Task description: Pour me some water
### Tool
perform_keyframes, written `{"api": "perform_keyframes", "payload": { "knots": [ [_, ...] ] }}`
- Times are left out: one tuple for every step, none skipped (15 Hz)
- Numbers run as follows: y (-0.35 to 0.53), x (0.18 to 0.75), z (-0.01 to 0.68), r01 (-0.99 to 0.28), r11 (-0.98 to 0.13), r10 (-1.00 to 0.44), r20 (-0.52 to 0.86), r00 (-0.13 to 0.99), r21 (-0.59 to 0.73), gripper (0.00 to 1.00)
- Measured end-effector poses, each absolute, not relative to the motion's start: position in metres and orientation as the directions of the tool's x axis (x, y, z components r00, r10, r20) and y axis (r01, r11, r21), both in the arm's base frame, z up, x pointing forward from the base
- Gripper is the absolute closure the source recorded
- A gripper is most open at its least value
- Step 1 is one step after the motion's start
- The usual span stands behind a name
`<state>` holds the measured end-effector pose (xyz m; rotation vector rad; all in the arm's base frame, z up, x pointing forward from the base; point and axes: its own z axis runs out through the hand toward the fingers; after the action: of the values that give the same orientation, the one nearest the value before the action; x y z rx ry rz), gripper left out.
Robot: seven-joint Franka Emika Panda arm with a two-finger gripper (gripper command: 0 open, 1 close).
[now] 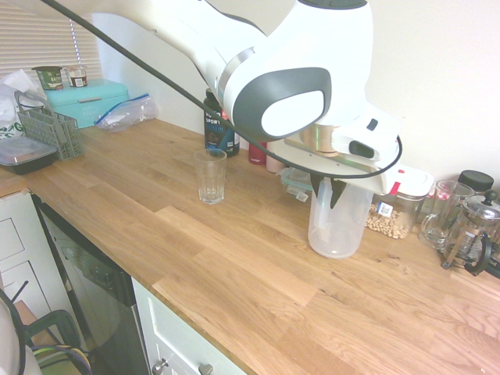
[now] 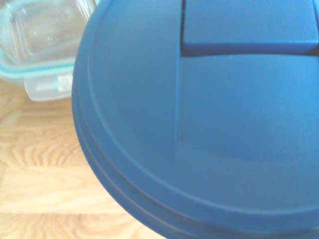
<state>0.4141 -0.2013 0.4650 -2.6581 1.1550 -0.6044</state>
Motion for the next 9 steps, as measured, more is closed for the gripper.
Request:
{"api": "perform_keyframes", "payload": {
  "knots": [
    [-0.2011,0.4137,0.4636,-0.66,-0.681,-0.733,0.289,0.616,-0.319,0.0],
    [-0.2011,0.4136,0.4627,-0.662,-0.679,-0.734,0.286,0.616,-0.318,0.0],
    [-0.2012,0.4134,0.4625,-0.663,-0.677,-0.736,0.284,0.615,-0.318,0.0],
    [-0.2019,0.413,0.4625,-0.666,-0.675,-0.738,0.283,0.613,-0.318,0.0],
    [-0.2028,0.4125,0.4626,-0.668,-0.672,-0.74,0.282,0.61,-0.319,0.0],
    [-0.2038,0.4118,0.4624,-0.671,-0.67,-0.743,0.28,0.608,-0.319,0.0],
    [-0.2045,0.4113,0.4621,-0.673,-0.668,-0.744,0.277,0.608,-0.318,0.0],
    [-0.2051,0.4104,0.4623,-0.674,-0.668,-0.744,0.275,0.609,-0.317,0.0],
    [-0.2058,0.4086,0.4639,-0.674,-0.669,-0.743,0.274,0.611,-0.313,0.0]
  ]
}}
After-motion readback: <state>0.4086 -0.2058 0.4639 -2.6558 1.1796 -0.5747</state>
